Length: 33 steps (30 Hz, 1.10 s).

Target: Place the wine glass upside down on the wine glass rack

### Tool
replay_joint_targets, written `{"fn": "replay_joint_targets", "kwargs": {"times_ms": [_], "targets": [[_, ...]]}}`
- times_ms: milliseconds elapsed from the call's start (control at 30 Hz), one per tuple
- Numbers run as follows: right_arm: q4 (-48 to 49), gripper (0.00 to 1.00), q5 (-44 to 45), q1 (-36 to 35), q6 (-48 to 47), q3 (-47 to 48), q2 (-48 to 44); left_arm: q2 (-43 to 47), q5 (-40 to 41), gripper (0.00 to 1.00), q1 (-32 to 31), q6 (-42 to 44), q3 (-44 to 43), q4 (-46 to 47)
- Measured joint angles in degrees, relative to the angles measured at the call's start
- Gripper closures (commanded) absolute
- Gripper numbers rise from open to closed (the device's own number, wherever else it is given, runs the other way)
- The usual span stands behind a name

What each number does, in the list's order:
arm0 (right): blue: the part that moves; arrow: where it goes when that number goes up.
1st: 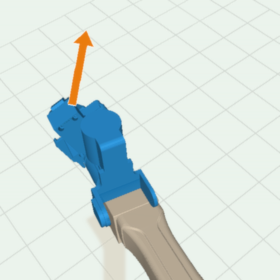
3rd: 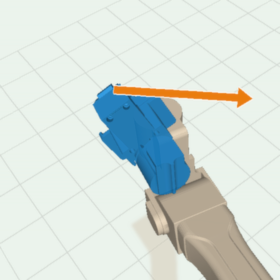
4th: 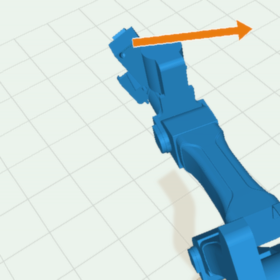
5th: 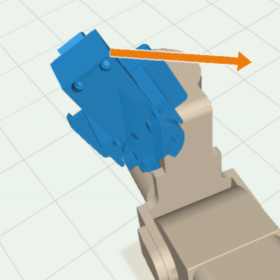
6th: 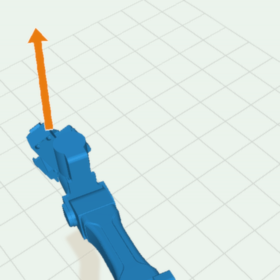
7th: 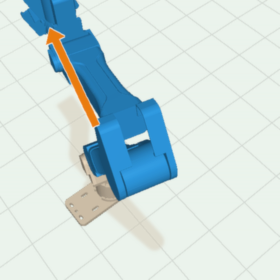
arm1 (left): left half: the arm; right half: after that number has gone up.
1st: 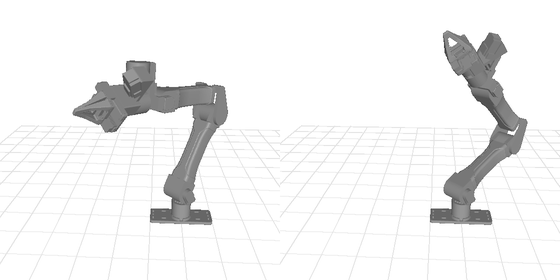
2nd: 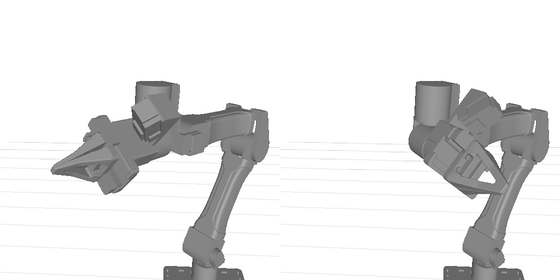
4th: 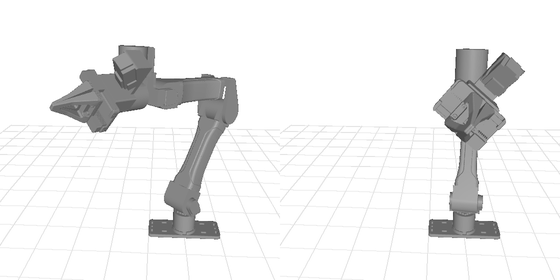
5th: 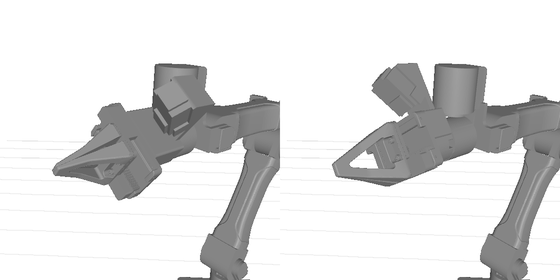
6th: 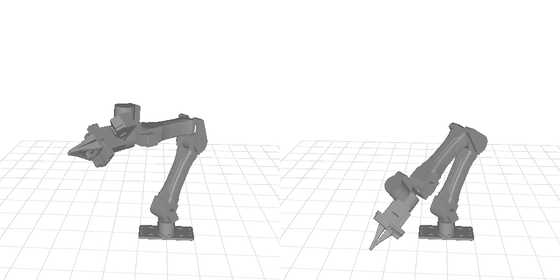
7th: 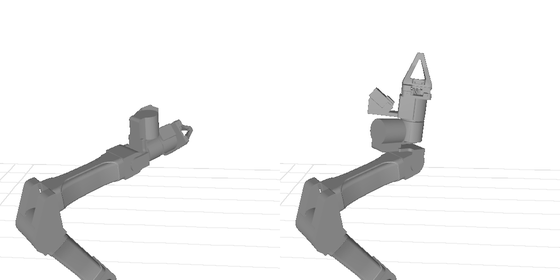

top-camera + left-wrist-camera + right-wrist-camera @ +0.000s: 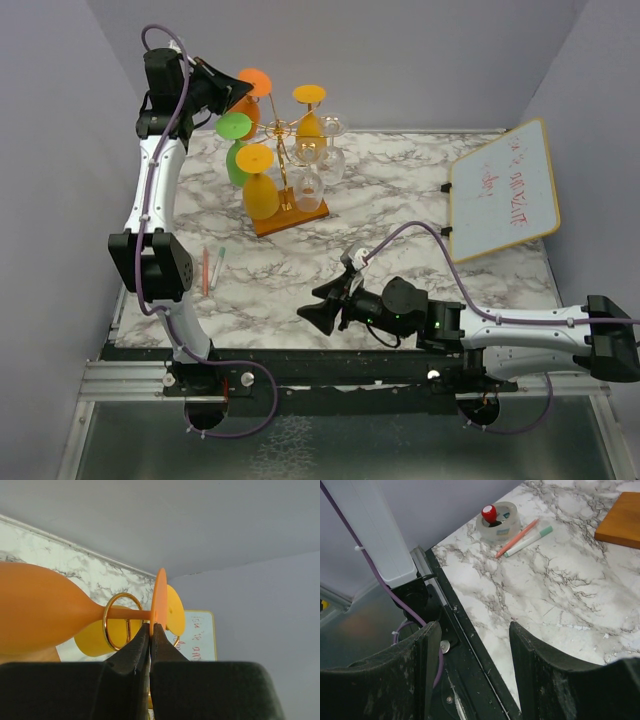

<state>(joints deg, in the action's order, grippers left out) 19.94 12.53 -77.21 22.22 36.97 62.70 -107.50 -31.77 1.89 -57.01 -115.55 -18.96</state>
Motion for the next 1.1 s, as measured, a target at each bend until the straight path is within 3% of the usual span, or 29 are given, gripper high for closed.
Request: {"fn": "replay_joint_targets", "kwargs": {"times_ms": [167, 333, 700, 1100], "targets": [[0.1, 0.39, 0.0, 0.0, 0.0, 0.0, 1.0, 0.0, -1.3, 1.00, 0.5, 0.9, 0.0, -0.5], [0.0, 0.39, -0.2, 0.0, 0.0, 0.1, 1.4, 0.0, -4.1, 0.90, 2.2, 2.0, 0.0, -0.6], [0.1, 0.39, -0.2, 0.0, 0.0, 0.5, 2.6, 0.0, -6.6, 0.82, 3.7, 6.4, -0.3, -2.8], [0.1, 0.39, 0.0, 0.0, 0.7, 0.9, 3.2, 0.0, -6.8, 0.55, 3.9, 10.8, -0.3, -7.2]]}}
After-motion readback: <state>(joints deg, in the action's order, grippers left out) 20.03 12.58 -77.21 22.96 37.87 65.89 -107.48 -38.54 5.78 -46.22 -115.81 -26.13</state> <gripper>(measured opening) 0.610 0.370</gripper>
